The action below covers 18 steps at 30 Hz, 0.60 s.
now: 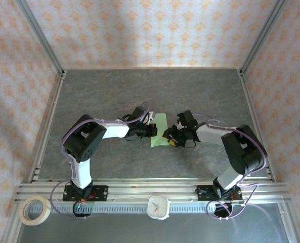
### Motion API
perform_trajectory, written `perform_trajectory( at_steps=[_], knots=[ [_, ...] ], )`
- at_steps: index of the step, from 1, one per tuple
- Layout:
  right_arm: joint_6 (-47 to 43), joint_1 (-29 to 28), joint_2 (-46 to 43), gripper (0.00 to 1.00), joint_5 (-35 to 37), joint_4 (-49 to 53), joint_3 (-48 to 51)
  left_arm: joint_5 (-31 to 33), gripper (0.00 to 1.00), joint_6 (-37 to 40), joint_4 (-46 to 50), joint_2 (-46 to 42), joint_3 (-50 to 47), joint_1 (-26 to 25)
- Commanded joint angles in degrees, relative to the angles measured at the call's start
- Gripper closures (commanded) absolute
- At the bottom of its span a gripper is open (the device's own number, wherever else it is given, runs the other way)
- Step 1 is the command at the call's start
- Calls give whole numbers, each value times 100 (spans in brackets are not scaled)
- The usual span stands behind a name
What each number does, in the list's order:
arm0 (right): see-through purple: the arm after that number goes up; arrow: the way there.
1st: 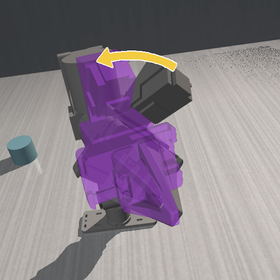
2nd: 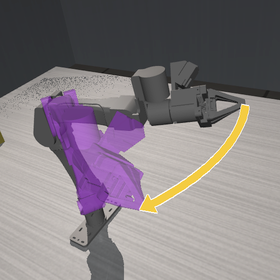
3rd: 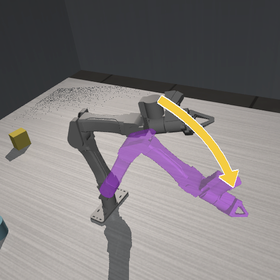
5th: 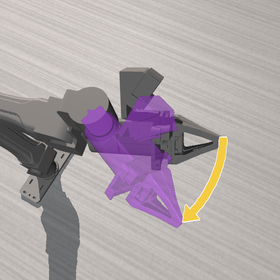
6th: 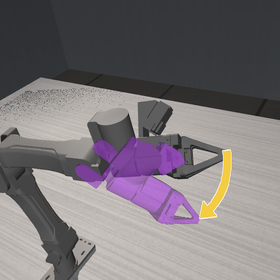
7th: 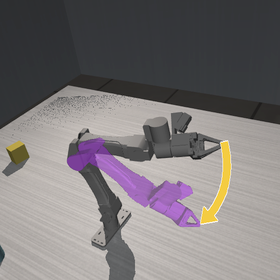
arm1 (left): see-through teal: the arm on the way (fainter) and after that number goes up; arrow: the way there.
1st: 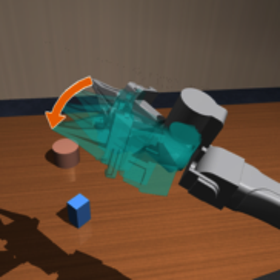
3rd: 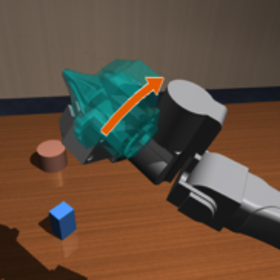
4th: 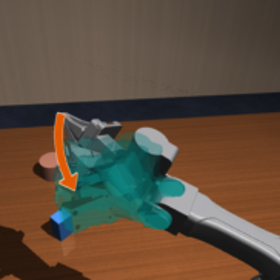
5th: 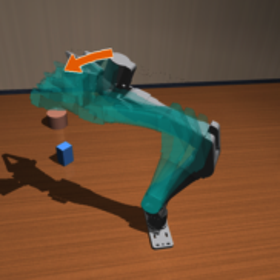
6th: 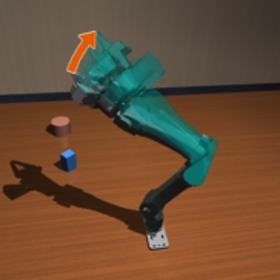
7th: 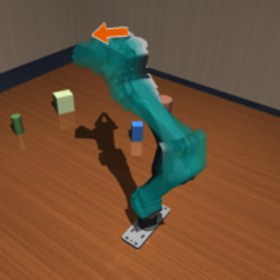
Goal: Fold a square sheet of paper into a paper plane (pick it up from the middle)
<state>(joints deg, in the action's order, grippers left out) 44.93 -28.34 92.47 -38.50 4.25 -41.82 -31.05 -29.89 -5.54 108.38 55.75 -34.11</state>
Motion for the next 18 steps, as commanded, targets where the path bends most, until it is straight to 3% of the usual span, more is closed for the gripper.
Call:
perform_trajectory(
  at_steps=[1,13,18],
  knots=[
    [80,-102,153,55,74,-305,-224,-44,100,151,230,85,-172,14],
    [172,-85,490,52,219,-580,-646,-60,100,149,220,82,-228,5],
    [209,106,509,57,121,-1058,-529,-34,100,142,242,68,-219,9]
  ],
)
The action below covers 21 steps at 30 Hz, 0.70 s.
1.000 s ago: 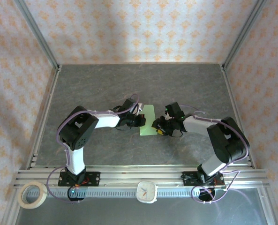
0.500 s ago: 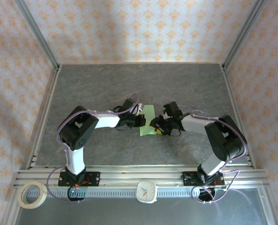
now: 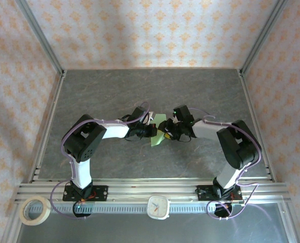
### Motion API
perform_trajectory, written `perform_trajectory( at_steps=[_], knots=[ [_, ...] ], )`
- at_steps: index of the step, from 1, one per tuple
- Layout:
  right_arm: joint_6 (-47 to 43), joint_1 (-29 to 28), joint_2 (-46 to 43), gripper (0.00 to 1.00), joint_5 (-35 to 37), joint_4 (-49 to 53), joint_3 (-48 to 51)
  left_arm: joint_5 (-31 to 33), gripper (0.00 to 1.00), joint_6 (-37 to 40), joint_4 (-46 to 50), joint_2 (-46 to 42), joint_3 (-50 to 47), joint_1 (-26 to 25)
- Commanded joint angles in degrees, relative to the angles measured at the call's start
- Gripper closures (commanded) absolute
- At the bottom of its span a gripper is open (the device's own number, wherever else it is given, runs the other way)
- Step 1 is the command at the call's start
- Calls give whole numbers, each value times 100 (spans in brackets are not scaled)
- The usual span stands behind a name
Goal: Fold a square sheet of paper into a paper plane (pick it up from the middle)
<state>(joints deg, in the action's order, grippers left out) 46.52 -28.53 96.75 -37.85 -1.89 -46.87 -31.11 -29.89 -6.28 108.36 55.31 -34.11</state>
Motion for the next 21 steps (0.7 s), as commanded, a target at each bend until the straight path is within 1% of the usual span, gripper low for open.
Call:
perform_trajectory(
  at_steps=[1,6,11,18,21],
  knots=[
    [69,181,96,60,7,-553,15,-30,100,141,321,59,-171,10],
    [-38,364,272,69,-194,-722,2,-57,100,141,318,32,-136,10],
    [-73,397,419,70,-326,-858,35,-105,100,90,262,11,-145,9],
    [-39,458,425,85,-418,-1199,263,-123,100,75,250,-6,-160,9],
    [-40,492,426,88,-450,-1250,325,-123,100,67,244,-33,-168,10]
  ],
)
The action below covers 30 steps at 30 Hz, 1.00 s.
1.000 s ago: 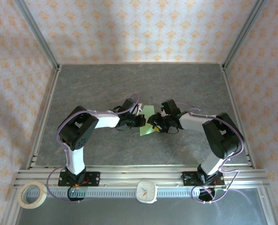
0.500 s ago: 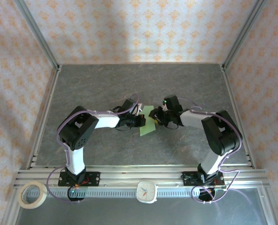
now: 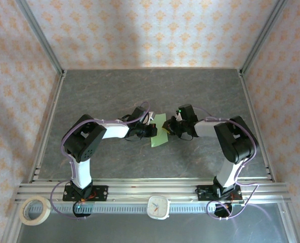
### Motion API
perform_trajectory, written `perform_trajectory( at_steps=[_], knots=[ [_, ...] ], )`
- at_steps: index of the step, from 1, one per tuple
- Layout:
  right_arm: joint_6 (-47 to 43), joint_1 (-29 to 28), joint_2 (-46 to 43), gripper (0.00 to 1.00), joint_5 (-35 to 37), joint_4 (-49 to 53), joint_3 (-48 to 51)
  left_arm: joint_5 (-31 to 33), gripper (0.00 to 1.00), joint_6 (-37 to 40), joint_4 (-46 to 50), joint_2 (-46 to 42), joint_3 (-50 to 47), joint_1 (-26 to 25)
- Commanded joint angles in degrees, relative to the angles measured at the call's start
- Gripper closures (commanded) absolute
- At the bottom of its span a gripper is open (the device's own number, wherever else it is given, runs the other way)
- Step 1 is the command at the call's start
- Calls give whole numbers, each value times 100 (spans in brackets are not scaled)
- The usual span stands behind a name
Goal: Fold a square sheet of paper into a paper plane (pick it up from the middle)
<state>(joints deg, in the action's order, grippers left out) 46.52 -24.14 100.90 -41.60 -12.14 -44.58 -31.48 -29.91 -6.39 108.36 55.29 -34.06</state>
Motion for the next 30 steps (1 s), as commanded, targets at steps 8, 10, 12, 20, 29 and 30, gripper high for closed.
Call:
perform_trajectory(
  at_steps=[8,10,12,20,29,30],
  knots=[
    [-130,60,-261,96,-92,-485,284,-201,100,-57,118,-246,-231,3],
    [-260,67,-423,97,-58,-537,347,-260,98,-62,5,-404,-290,5],
    [-538,67,-631,98,-67,-550,423,-263,94,-312,-76,-615,-355,-1],
    [-1921,65,-1711,100,-136,-706,958,30,91,-677,-386,-1899,-927,5],
    [-3315,-140,-3526,100,-159,-1497,2163,852,90,-659,-313,-3470,-1671,15],
    [-3456,-196,-3735,100,-81,-1589,2296,930,90,-636,-314,-3631,-1749,20]
  ],
)
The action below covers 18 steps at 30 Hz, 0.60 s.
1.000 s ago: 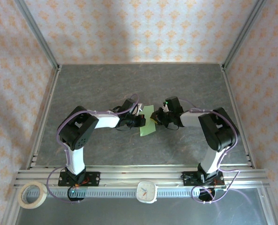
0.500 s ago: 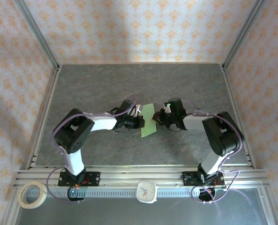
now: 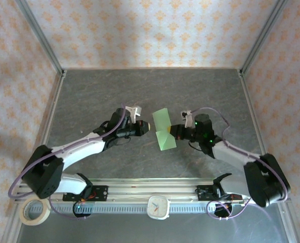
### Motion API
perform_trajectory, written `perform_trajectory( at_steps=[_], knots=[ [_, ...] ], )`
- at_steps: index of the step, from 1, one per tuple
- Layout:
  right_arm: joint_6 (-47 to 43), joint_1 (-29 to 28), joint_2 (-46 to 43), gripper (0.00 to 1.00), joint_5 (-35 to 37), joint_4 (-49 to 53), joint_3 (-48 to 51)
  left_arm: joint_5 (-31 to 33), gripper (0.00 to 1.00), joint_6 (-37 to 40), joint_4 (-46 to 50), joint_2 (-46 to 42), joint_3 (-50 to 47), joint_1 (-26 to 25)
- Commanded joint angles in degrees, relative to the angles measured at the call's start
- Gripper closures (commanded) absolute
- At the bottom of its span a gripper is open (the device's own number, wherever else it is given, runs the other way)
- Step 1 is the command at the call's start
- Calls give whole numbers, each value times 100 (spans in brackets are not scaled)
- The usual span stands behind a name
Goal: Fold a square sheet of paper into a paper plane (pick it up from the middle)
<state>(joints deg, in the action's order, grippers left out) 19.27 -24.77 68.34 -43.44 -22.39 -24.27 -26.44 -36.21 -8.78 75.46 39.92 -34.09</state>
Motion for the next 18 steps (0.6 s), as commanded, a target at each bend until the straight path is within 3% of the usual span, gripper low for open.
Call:
perform_trajectory(
  at_steps=[1,10,15,18],
  knots=[
    [-859,-193,-636,100,182,-623,371,510,90,16,-70,-474,-287,28],
    [-1838,-721,-1272,100,1047,-255,368,1437,90,225,-8,-1473,-950,128],
    [-2272,-1330,-1229,100,3313,920,-332,2013,86,219,67,-1939,-1323,200],
    [-2104,-1846,-901,100,5389,1940,-1056,2430,81,163,196,-2249,-1500,242]
  ],
)
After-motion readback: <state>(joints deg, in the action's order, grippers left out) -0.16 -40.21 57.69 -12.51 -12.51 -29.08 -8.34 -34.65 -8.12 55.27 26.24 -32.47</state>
